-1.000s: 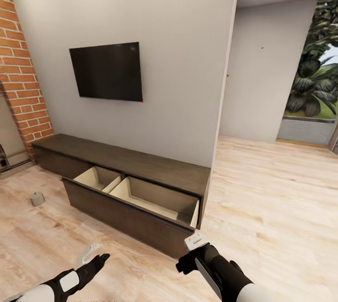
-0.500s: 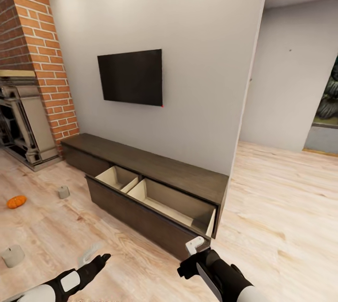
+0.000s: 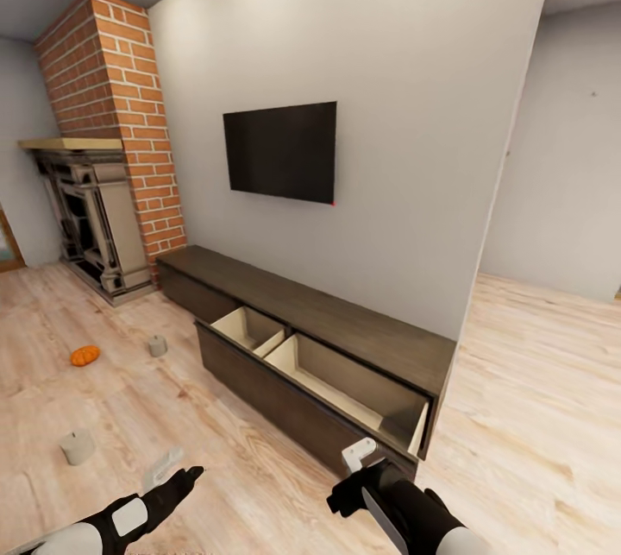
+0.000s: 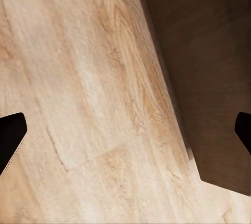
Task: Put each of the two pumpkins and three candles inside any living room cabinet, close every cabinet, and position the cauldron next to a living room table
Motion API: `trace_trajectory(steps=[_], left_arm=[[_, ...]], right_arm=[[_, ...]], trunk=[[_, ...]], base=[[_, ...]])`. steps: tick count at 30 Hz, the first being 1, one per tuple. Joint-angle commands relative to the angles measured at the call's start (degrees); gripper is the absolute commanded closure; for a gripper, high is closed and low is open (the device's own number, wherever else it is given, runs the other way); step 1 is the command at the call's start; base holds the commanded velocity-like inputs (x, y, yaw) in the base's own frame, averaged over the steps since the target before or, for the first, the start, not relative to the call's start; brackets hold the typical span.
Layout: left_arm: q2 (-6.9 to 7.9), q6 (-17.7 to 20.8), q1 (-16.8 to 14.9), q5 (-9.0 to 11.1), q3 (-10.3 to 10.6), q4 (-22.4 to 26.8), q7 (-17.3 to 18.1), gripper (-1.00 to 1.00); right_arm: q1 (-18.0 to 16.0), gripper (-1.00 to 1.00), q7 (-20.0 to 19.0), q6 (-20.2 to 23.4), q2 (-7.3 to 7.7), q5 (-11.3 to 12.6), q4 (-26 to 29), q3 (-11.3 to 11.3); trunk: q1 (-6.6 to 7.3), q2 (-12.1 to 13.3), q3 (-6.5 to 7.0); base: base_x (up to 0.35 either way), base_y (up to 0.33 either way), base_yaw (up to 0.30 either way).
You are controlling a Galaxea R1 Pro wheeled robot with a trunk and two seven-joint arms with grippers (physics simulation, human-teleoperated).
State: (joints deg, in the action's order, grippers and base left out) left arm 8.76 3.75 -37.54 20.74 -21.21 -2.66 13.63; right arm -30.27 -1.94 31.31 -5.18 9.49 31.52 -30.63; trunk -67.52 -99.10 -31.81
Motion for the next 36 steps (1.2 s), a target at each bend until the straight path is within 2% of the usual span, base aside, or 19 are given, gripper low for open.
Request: trace_trajectory(steps=[1, 7, 18, 36], left_arm=[[0.03, 0.21, -0.08, 0.62, -0.03, -0.15, 0.26, -1.00], [0.03, 0.20, -0.08, 0.62, -0.04, -0.15, 0.26, -1.00], [0.03, 0.20, -0.08, 0.62, -0.06, -0.15, 0.26, -1.00], [0.03, 0.23, -0.08, 0.62, -0.06, -0.15, 0.26, -1.00]], right_arm=[[-0.05, -1.00, 0.18, 0.20, 0.05, 0.53, -0.10, -0.27], [-0.05, -1.00, 0.18, 0.02, 0.05, 0.53, -0.29, -0.30], [-0.05, -1.00, 0.18, -0.18, 0.05, 0.53, -0.77, -0.30], [-0.05, -1.00, 0.18, -0.19, 0.03, 0.36, -0.84, -0.30]], trunk=[[0.23, 0.38, 0.17], [1.55, 2.79, 1.54], [1.55, 2.79, 2.16], [5.50, 10.01, 6.51]], base=[[0.000, 0.000, 0.258], [0.000, 0.000, 0.258], [0.000, 0.000, 0.239], [0.000, 0.000, 0.224]])
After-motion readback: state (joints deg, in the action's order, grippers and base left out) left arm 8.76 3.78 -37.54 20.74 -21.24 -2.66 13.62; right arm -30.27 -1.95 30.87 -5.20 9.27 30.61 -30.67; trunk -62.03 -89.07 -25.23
